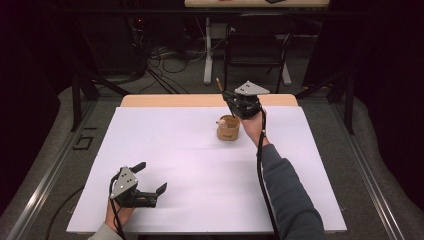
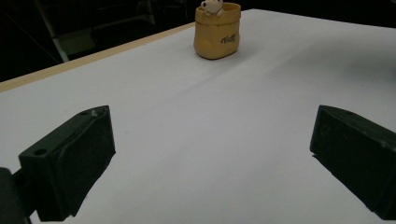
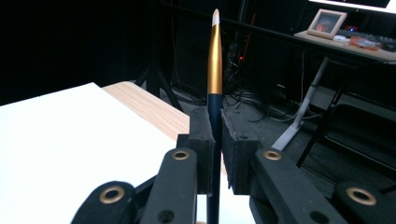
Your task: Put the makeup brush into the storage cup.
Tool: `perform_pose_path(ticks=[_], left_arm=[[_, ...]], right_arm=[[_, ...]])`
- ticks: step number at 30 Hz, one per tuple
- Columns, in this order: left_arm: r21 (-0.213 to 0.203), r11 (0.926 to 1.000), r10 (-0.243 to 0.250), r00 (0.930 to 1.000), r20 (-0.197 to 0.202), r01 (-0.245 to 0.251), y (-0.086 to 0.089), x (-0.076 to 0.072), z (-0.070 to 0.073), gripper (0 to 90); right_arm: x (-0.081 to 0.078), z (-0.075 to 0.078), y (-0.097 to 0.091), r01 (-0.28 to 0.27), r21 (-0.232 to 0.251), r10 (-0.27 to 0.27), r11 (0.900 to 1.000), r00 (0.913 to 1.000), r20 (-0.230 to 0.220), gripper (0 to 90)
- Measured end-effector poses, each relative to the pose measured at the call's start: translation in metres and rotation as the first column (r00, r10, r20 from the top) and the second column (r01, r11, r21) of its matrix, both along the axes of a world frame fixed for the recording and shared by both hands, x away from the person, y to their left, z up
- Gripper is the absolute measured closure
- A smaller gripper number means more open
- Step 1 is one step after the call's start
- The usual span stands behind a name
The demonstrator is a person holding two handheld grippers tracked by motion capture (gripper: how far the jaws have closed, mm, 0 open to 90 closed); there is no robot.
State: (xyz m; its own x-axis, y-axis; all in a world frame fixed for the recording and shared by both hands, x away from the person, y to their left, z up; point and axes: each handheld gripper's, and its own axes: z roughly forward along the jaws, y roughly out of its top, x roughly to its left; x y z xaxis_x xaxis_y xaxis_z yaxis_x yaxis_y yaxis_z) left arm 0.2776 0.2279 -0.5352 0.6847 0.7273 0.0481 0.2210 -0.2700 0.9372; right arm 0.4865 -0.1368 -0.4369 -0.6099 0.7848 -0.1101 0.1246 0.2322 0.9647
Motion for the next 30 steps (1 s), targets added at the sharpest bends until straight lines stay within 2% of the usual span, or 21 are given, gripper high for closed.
perform_pose_path(ticks=[10,30], left_arm=[[-0.004,1.0,0.003,1.0,0.0,-0.003,0.0,0.0,0.0,0.1],[-0.005,1.0,-0.001,1.0,-0.002,0.001,0.0,0.0,0.0,0.1]], right_arm=[[0.008,-0.01,0.001,0.015,-0.008,-0.015,0.9999,0.9995,-0.026,83.6],[0.013,-0.019,0.004,0.0,-0.017,-0.001,0.9999,0.9968,-0.079,83.6]])
